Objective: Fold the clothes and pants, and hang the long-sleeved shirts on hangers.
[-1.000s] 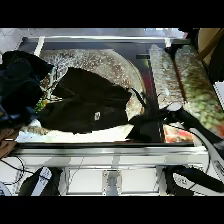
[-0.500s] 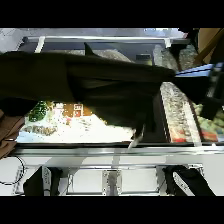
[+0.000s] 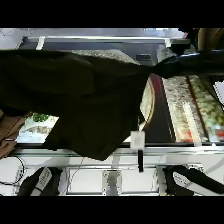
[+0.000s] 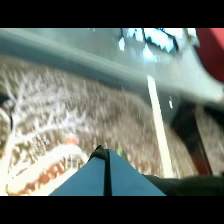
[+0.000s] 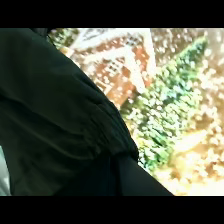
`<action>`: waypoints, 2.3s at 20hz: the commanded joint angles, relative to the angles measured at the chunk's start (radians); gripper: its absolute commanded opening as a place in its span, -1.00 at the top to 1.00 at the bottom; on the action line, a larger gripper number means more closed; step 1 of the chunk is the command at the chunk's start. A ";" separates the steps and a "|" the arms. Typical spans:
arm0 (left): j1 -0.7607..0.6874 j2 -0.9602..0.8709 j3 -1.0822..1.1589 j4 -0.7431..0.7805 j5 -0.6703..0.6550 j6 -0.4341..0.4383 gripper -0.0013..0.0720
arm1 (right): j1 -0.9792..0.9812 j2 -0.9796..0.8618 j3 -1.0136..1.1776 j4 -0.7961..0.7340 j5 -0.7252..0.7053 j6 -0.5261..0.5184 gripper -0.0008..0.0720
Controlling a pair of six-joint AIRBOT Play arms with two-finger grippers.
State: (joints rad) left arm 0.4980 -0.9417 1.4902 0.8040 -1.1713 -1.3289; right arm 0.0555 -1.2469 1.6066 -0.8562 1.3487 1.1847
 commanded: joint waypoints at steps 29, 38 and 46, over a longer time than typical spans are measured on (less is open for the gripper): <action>-0.453 0.051 -0.542 0.452 -0.125 -0.193 0.95 | -0.108 -0.367 -0.180 -0.215 0.016 -0.184 0.93; -0.453 0.138 -0.850 0.452 -0.103 -0.203 0.95 | -0.085 -0.500 -0.227 -0.283 -0.141 -0.127 0.93; -0.453 0.139 -0.892 0.426 -0.118 -0.216 0.25 | -0.093 -0.500 -0.214 -0.247 -0.043 -0.113 -0.17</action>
State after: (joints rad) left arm 0.0456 -0.8043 0.6109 1.2572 -1.2835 -1.5425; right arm -0.0376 -1.7557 1.3838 -1.1671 1.2423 1.0672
